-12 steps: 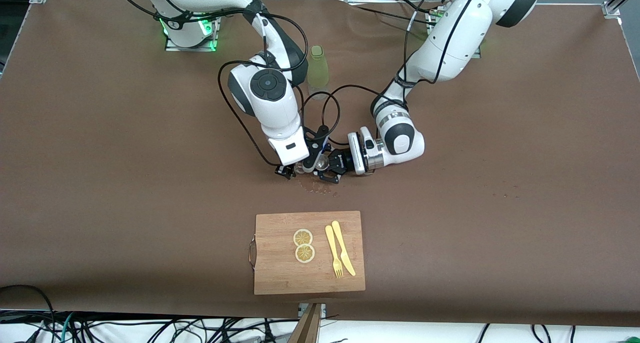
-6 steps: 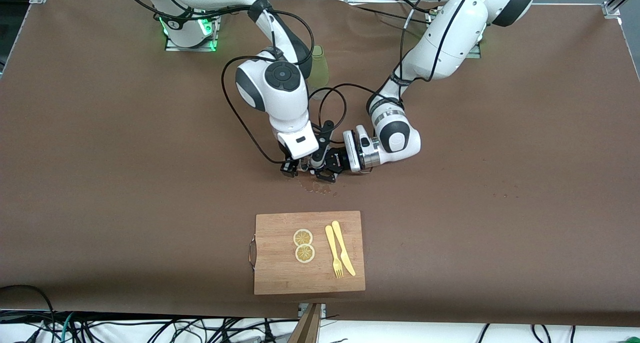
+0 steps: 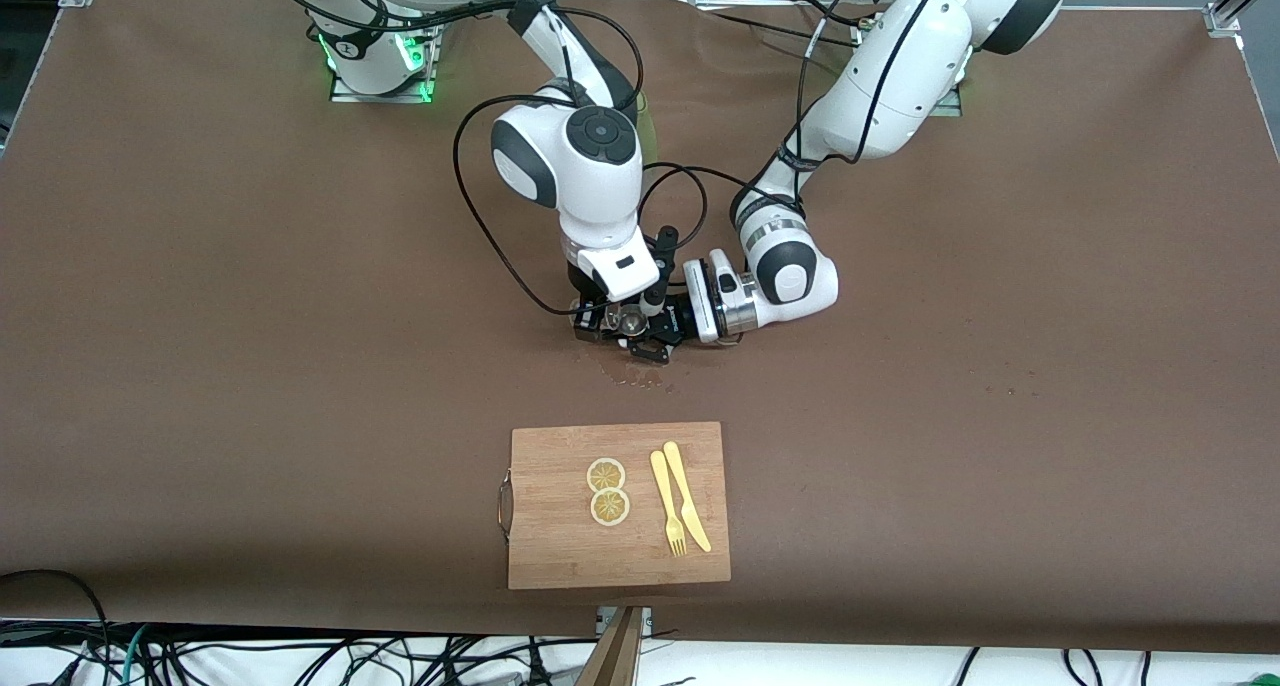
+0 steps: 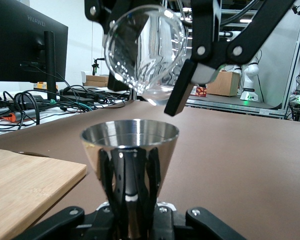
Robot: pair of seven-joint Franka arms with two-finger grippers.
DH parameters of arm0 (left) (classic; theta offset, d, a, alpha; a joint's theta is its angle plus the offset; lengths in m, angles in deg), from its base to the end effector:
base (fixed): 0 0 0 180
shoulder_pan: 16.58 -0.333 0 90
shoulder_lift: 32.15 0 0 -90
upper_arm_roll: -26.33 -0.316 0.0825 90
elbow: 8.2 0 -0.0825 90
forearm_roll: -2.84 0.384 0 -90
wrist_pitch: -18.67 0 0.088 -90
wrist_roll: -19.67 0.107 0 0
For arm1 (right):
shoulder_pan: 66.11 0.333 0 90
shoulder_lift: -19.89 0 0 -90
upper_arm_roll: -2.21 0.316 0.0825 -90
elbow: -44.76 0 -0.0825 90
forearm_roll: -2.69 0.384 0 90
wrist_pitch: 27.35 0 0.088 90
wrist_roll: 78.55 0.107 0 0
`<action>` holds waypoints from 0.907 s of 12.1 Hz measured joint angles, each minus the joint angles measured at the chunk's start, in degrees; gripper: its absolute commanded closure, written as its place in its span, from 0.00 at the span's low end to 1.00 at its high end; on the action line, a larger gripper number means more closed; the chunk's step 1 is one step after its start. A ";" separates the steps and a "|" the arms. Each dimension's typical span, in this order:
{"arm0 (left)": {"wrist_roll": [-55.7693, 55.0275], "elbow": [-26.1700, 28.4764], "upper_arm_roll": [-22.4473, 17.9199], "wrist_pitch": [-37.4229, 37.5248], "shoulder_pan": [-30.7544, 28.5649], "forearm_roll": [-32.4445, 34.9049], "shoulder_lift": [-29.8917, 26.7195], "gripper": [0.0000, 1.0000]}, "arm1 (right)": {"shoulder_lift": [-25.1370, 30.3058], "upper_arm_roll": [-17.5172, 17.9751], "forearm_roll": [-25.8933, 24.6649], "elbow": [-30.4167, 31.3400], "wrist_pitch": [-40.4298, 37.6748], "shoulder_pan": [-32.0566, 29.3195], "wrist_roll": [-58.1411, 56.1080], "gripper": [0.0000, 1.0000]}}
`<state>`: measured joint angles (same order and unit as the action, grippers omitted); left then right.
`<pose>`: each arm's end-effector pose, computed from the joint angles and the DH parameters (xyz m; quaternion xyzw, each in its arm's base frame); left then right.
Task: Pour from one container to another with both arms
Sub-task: 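Tilt the glass with the right gripper, pouring liquid into the jigger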
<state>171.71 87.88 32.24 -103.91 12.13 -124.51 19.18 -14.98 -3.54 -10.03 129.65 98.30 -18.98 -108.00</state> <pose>0.5354 -0.4031 0.0951 0.6123 -0.4314 0.5028 0.4315 0.5382 0.4808 0.3316 0.7652 0.6301 0.0639 0.1152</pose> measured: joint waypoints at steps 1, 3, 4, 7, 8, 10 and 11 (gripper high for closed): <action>0.01 -0.03 0.00 -0.02 0.07 -0.01 0.00 1.00 | 0.01 0.00 -0.30 -0.30 -0.50 0.04 0.00 0.92; 0.01 -0.09 0.00 -0.03 0.12 -0.01 0.00 1.00 | 0.01 -0.01 -1.05 -0.36 -0.71 0.06 -0.03 0.92; 0.01 -0.11 -0.01 -0.04 0.12 -0.01 0.00 1.00 | 0.01 -0.01 -1.72 -0.36 -0.84 0.17 -0.04 0.92; 0.02 -0.15 -0.03 -0.06 0.13 -0.01 0.01 1.00 | 0.01 0.00 -3.09 -0.56 -3.56 1.06 -0.04 0.92; 0.02 -0.17 -0.03 -0.07 0.13 -0.01 0.01 1.00 | 0.02 0.00 -3.38 -0.76 -4.41 1.36 -0.05 0.92; 0.02 -0.21 -0.03 -0.09 0.13 -0.01 0.02 1.00 | 0.01 0.01 -4.54 -1.21 -5.71 1.99 -0.05 0.92; 0.02 -0.22 -0.04 -0.10 0.13 -0.01 0.03 1.00 | 0.02 0.01 -4.97 -1.60 -6.39 2.28 -0.05 0.92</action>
<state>171.72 87.67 32.20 -104.01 12.26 -124.52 19.21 -14.97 -3.54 -15.00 128.04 91.91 -16.70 -108.05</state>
